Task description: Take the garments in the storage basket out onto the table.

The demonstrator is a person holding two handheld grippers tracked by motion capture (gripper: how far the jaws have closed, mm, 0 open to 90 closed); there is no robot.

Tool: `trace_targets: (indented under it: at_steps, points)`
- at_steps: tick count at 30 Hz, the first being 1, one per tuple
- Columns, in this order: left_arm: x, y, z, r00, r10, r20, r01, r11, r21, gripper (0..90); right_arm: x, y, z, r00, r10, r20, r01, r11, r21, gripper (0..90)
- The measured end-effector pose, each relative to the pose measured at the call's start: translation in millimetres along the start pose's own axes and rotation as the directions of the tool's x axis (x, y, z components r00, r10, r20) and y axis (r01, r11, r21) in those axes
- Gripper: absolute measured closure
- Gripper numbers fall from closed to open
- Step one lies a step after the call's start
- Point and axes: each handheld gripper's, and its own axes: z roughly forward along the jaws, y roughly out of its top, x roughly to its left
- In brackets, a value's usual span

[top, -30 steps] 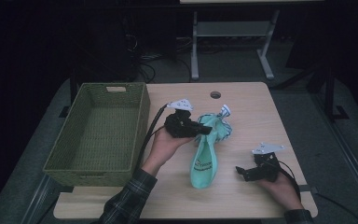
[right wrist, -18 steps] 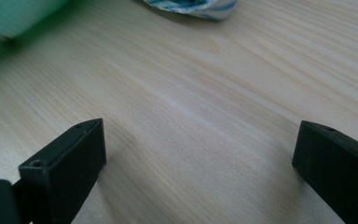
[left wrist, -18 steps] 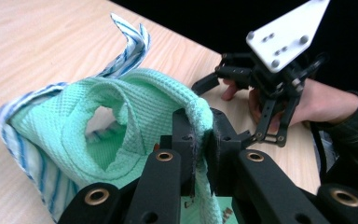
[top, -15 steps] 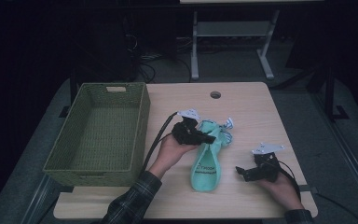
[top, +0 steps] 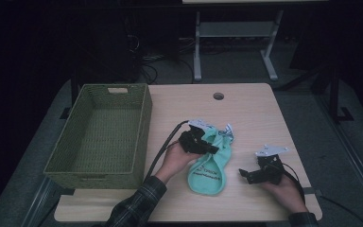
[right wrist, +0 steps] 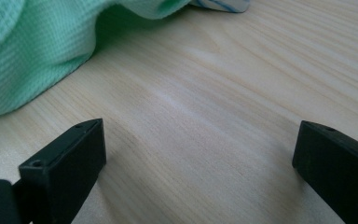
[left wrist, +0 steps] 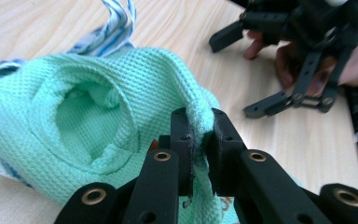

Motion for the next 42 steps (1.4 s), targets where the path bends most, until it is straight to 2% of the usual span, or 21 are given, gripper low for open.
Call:
trace_targets:
  at_steps: [6, 13, 18, 21, 22, 28, 31, 36, 42]
  points:
    - [-0.8, -6.5, 11.9, 0.9999, 0.002, -0.014, -0.002, 0.9994, 0.035, 81.3, -0.3, 0.0, 0.1, 1.0000, -0.005, 0.001, 0.005, 1.000, -0.002, 2.3]
    - [-0.7, -13.7, 26.1, 0.9979, 0.043, -0.048, -0.037, 0.9924, 0.117, 79.9, 0.0, 0.0, 0.0, 1.0000, -0.002, -0.001, 0.002, 1.000, 0.000, 2.3]
    - [-0.7, -15.5, 28.7, 0.9981, 0.037, -0.049, -0.031, 0.9920, 0.122, 77.7, 0.0, 0.0, 0.0, 1.0000, -0.001, -0.001, 0.001, 1.000, 0.000, 2.2]
    - [-3.0, -13.6, 26.8, 0.9959, 0.051, -0.074, -0.042, 0.9919, 0.120, 68.5, 0.0, 0.0, 0.0, 1.0000, -0.001, -0.001, 0.001, 1.000, 0.000, 2.3]
    - [-6.2, -11.2, 24.0, 0.9933, 0.062, -0.097, -0.050, 0.9914, 0.121, 63.5, 0.0, 0.0, 0.0, 1.0000, -0.002, -0.001, 0.002, 1.000, 0.000, 2.3]
    - [-12.9, -4.9, 12.5, 0.9929, 0.073, -0.094, -0.064, 0.9932, 0.097, 53.9, 0.0, 0.0, 0.0, 1.0000, -0.001, -0.001, 0.001, 1.000, 0.000, 2.3]
    - [-17.6, -2.2, 4.2, 0.9911, 0.093, -0.095, -0.083, 0.9914, 0.101, 51.7, 0.0, 0.0, 0.0, 1.0000, -0.002, -0.001, 0.002, 1.000, 0.000, 2.3]
    - [-23.2, -2.4, -8.4, 0.9883, 0.104, -0.112, -0.093, 0.9905, 0.101, 52.0, 0.0, 0.0, 0.0, 1.0000, -0.002, -0.001, 0.002, 1.000, -0.001, 2.3]
    - [-23.9, -12.8, -23.0, 0.9838, 0.107, -0.144, -0.091, 0.9897, 0.111, 53.1, 0.2, 0.0, 0.0, 1.0000, 0.001, -0.002, -0.001, 1.000, 0.000, 2.3]
